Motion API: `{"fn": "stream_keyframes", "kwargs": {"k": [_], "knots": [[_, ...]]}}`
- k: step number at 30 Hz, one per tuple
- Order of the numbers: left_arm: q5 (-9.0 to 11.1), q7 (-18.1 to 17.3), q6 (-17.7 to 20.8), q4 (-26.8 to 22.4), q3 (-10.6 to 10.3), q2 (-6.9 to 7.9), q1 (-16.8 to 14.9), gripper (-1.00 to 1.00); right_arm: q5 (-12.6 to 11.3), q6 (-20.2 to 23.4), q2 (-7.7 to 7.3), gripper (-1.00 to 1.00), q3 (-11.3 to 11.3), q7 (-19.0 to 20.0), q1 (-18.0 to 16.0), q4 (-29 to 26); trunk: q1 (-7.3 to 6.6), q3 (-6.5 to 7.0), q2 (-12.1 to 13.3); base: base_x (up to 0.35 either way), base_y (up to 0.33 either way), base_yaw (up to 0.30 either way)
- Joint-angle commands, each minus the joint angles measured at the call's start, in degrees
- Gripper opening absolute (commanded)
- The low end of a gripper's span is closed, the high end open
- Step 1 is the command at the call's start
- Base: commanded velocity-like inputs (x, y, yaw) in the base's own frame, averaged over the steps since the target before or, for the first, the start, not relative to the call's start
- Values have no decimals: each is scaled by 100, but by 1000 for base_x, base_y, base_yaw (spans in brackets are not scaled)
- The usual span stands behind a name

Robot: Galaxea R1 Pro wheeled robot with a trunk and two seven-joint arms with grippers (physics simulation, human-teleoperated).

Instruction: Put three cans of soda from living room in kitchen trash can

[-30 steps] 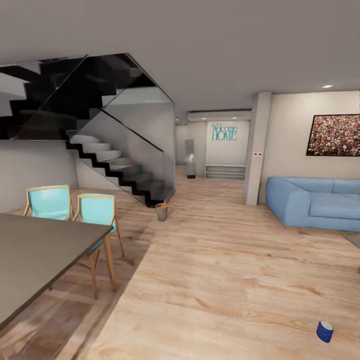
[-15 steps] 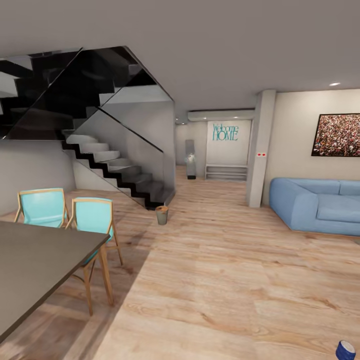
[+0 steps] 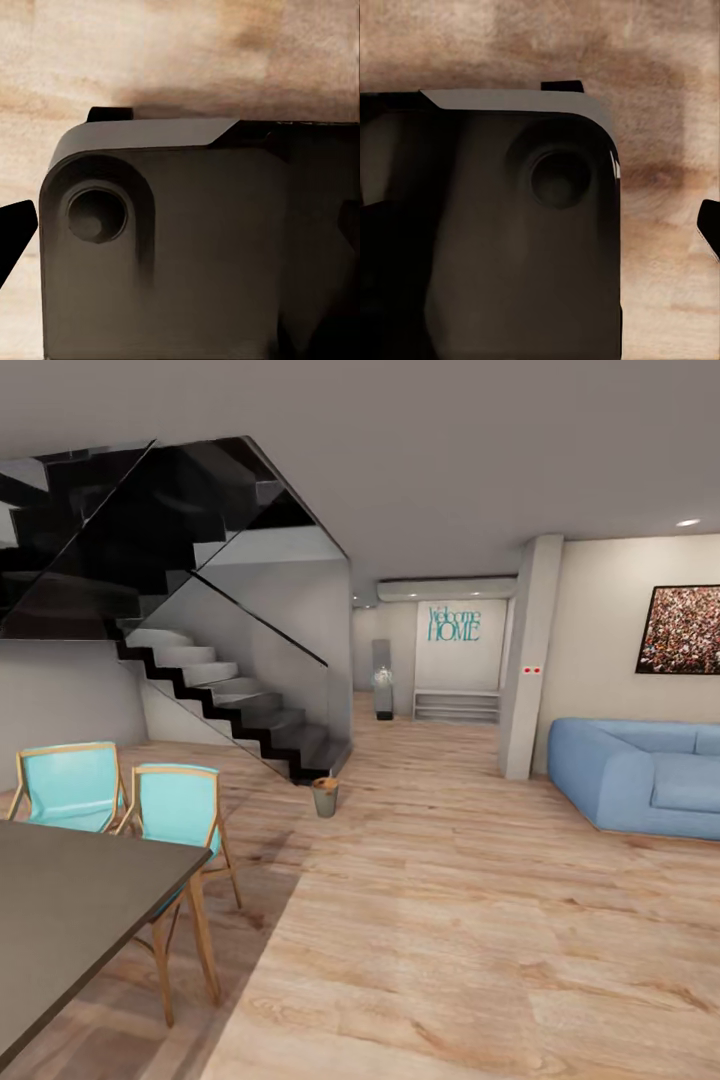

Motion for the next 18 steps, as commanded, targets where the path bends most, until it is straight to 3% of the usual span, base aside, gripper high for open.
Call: {"fn": "stream_keyframes", "kwargs": {"k": [1,7,13,18], "knots": [[-2,0,0,0,1,-13,0,100,2,0,0,100,0,2,0,0,0,0,0,337,7,0],[1,1,1,-104,0,-55,0,100,6,0,-2,100,0,2,0,0,0,0,0,337,2,-15],[3,6,2,-139,0,-59,-1,100,-7,2,0,100,0,0,-1,0,0,0,0,337,0,-183],[3,3,0,-141,0,-59,1,100,-5,0,-1,100,0,0,0,0,0,0,0,338,0,-61]]}}
